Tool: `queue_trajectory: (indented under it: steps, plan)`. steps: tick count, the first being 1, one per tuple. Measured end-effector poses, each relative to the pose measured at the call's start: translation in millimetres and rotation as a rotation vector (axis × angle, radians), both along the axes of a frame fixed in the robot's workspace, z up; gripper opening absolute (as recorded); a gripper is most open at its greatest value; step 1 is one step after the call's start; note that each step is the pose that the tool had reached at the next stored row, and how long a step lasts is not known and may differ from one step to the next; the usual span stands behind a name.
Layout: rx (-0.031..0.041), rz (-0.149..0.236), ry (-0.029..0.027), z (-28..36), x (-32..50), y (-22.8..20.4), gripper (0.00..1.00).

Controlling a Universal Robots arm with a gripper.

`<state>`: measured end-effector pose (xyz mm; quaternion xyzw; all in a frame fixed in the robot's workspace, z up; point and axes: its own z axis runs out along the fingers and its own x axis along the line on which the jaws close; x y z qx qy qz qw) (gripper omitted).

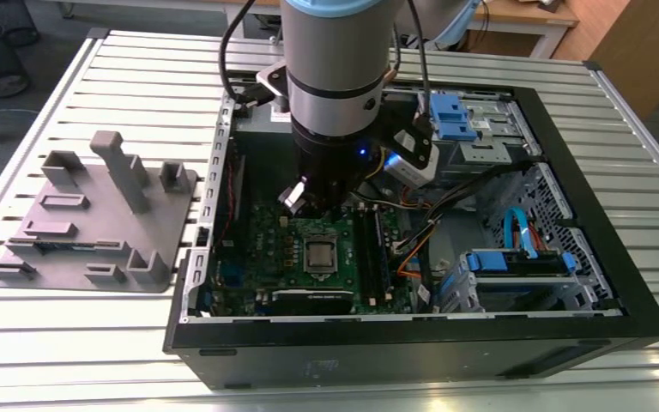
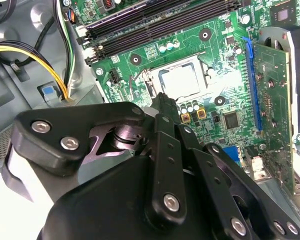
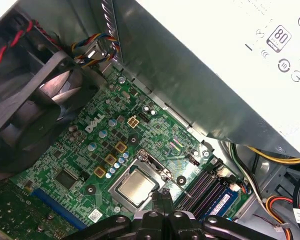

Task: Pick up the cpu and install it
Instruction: 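Install the first cpu locking lever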

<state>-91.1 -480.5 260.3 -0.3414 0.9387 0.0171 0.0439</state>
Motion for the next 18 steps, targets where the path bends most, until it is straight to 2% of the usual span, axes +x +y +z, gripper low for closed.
queue_trajectory:
  steps: [7,10,15,18]
  plan:
    - [0.0001,0.000,0.0000,0.0,0.0,0.1,0.11]
    - [-0.0001,-0.013,0.0000,-0.2,0.0,1.4,0.11]
    - [0.0000,-0.038,0.0000,-0.5,0.1,5.7,0.11]
    - [0.0000,-0.045,0.0000,-0.7,0.3,10.3,0.11]
